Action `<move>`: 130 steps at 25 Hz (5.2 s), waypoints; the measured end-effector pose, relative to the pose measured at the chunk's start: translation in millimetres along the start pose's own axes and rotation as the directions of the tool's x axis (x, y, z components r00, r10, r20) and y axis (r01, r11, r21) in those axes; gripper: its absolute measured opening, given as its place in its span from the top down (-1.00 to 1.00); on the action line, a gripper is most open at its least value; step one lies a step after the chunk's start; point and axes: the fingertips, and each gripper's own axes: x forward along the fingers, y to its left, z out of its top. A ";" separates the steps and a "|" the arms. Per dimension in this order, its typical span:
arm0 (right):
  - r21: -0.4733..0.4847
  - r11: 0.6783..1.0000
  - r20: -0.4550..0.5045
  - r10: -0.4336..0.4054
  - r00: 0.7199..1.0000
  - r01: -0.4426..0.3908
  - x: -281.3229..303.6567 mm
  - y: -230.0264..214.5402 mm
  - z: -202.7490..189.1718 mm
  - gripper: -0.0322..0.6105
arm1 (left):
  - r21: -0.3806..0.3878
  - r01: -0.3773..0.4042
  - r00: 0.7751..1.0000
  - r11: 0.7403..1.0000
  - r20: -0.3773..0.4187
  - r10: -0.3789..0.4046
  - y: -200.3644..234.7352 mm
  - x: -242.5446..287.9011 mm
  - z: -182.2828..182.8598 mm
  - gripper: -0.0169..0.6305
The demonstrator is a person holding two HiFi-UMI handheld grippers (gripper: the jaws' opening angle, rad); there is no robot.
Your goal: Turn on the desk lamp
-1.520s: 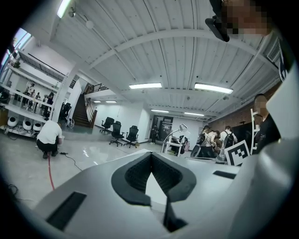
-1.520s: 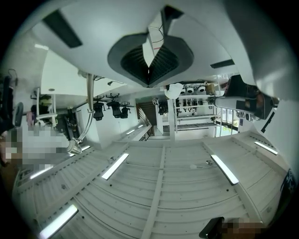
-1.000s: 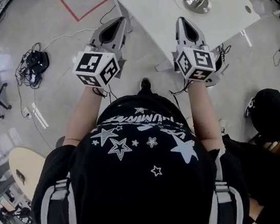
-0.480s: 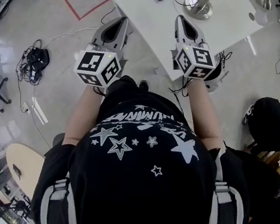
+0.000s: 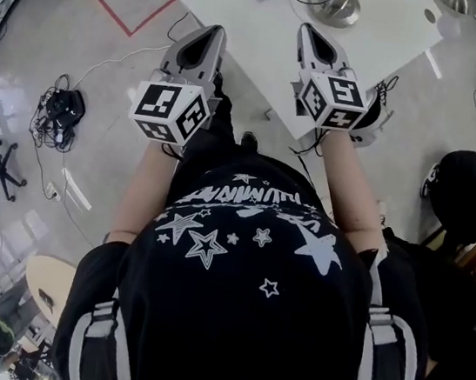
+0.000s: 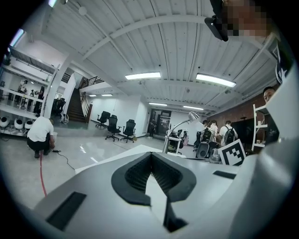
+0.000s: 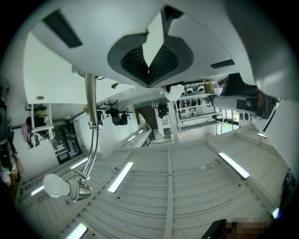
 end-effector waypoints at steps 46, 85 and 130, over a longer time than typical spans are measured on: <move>0.101 0.912 -0.131 -0.384 0.914 0.397 146.2 -85.9 -35.7 0.89 | -0.062 0.488 0.732 0.871 -0.514 -0.447 73.2 229.9 -132.9 0.72; 0.136 0.936 -0.294 -0.275 0.915 0.325 160.4 -74.7 -83.7 0.89 | -0.049 0.475 0.632 0.878 -0.676 -0.379 79.6 249.2 -195.9 0.65; 0.163 0.975 -0.517 -0.048 0.855 0.153 210.7 -84.0 -124.4 0.89 | -0.056 0.518 0.591 0.854 -0.697 -0.405 74.6 254.3 -192.7 0.71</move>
